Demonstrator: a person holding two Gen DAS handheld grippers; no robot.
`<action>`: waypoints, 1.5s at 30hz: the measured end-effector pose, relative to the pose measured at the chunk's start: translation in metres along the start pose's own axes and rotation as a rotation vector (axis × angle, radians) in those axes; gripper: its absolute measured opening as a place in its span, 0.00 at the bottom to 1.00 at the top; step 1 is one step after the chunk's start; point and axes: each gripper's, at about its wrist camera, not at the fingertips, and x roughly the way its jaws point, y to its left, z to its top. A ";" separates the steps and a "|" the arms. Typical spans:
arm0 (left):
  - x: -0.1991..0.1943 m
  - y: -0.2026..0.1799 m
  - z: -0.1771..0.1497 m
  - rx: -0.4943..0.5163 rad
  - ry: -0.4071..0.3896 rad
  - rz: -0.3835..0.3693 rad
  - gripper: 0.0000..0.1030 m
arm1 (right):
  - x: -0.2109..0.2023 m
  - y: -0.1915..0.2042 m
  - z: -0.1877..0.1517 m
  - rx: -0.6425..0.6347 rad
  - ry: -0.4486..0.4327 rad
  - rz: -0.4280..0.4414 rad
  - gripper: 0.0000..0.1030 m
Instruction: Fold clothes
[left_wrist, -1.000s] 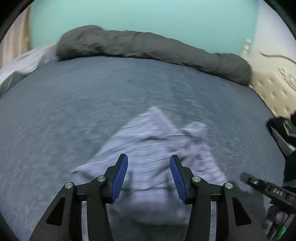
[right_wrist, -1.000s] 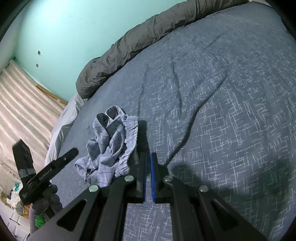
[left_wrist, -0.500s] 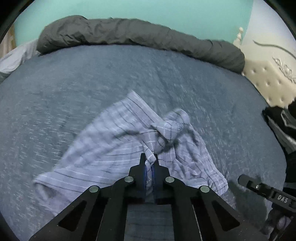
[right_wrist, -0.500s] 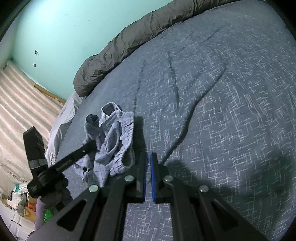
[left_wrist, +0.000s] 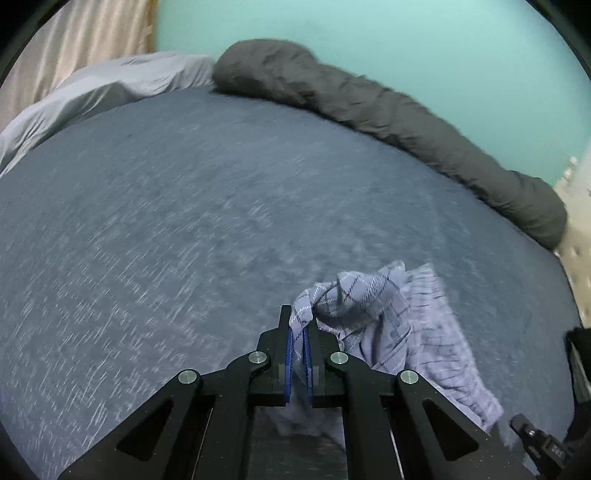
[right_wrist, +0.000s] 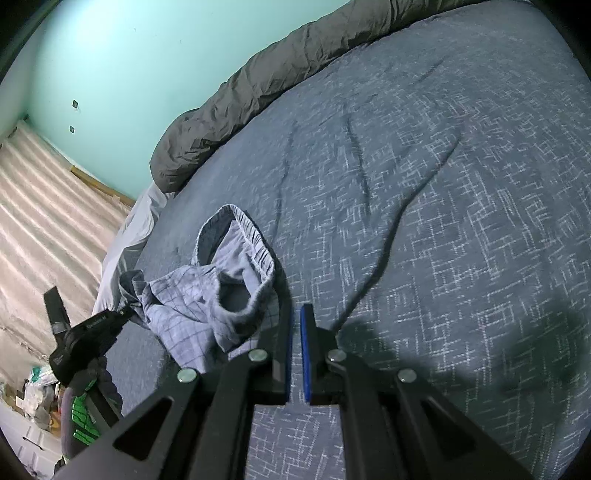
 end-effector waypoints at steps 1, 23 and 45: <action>0.001 0.003 -0.001 -0.009 0.004 0.017 0.14 | 0.001 0.002 0.001 0.001 0.000 0.000 0.04; 0.017 -0.108 -0.064 0.425 0.191 -0.246 0.09 | 0.029 0.021 0.006 0.069 0.036 0.068 0.36; 0.025 -0.100 -0.044 0.354 0.147 -0.232 0.45 | 0.027 0.010 0.006 0.103 0.034 0.021 0.36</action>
